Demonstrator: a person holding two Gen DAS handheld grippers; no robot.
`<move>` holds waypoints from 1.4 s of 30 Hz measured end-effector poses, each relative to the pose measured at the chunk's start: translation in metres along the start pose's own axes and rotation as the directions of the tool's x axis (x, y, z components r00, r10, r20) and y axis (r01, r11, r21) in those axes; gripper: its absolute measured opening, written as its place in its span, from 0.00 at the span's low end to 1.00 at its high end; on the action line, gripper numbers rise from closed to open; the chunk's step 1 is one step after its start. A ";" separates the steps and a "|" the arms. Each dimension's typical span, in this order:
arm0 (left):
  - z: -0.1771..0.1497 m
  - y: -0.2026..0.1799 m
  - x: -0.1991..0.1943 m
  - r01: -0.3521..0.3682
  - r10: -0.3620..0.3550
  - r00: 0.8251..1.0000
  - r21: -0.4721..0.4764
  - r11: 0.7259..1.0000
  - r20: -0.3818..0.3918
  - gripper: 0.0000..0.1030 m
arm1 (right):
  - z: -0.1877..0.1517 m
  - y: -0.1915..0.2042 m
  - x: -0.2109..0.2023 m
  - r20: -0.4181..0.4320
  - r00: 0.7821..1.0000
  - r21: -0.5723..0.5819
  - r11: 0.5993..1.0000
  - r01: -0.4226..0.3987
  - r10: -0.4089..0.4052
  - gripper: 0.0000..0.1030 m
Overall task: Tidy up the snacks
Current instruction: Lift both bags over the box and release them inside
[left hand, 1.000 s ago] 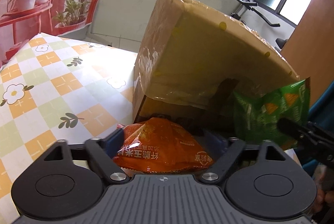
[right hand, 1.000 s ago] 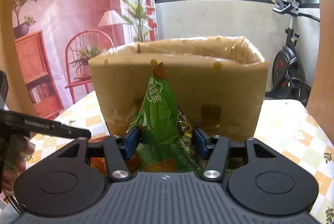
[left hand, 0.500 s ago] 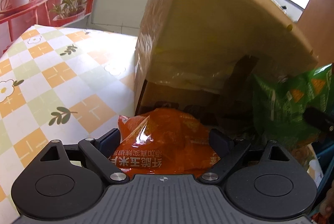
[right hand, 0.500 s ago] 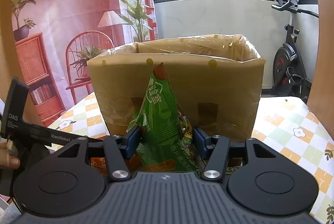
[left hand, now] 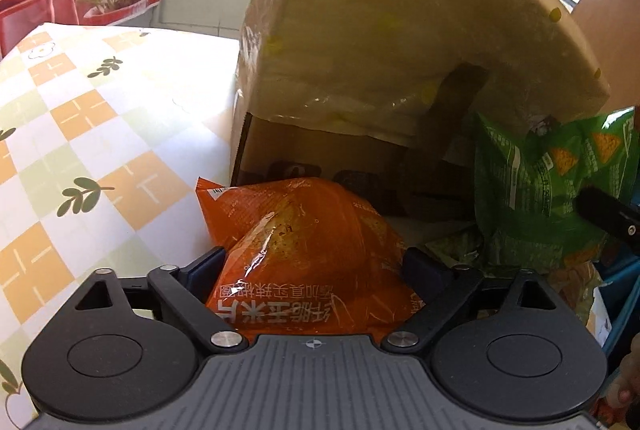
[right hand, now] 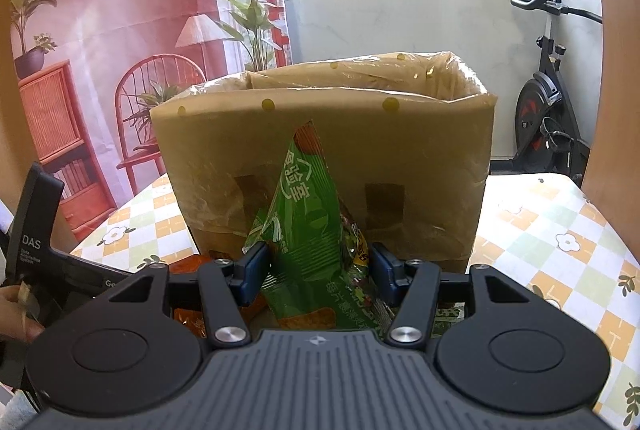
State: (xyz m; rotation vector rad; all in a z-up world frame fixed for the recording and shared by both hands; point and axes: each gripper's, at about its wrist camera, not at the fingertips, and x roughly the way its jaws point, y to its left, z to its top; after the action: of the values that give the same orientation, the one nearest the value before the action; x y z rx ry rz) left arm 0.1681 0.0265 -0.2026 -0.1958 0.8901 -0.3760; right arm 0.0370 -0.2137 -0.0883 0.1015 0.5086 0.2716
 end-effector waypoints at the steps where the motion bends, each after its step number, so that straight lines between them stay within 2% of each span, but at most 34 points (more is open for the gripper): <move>1: -0.001 0.001 -0.002 0.000 0.000 1.000 -0.003 1.000 -0.001 0.84 | 0.000 0.000 0.000 -0.001 1.000 0.002 1.000 0.000 0.000 0.55; 4: -0.004 0.004 -0.009 -0.005 0.005 1.000 -0.018 1.000 0.012 0.76 | 0.000 -0.001 0.000 -0.002 1.000 0.005 1.000 0.003 -0.003 0.55; 7: -0.008 0.003 -0.022 -0.032 0.033 0.998 -0.022 0.999 0.048 0.74 | 0.000 -0.002 -0.001 0.002 1.000 0.007 1.000 0.005 -0.005 0.55; 14: -0.015 -0.006 -0.061 -0.030 0.032 0.991 -0.014 0.999 0.133 0.73 | 0.000 -0.001 -0.007 0.022 1.000 0.009 1.000 0.009 -0.009 0.55; 21: -0.010 -0.015 -0.099 -0.048 0.047 0.973 -0.001 0.999 0.226 0.73 | 0.006 -0.004 -0.019 0.061 0.998 0.020 1.000 0.009 -0.010 0.55; 28: -0.001 -0.034 -0.133 -0.057 0.046 0.943 0.026 0.998 0.329 0.74 | 0.016 -0.004 -0.034 0.107 0.994 0.023 1.000 -0.004 0.002 0.55; 33: 0.006 -0.054 -0.159 -0.033 0.008 0.910 0.055 0.998 0.414 0.74 | 0.032 -0.004 -0.052 0.169 0.986 0.030 0.999 -0.020 0.015 0.55; 42: 0.036 -0.087 -0.167 -0.017 -0.051 0.872 0.134 0.991 0.486 0.74 | 0.085 -0.014 -0.084 0.323 0.946 0.045 0.997 -0.057 0.040 0.55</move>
State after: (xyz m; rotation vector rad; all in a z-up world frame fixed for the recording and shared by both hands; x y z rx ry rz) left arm 0.0807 0.0140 -0.0326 -0.1634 0.3585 -0.3784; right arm 0.0122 -0.2536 0.0226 0.2071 0.1878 0.2834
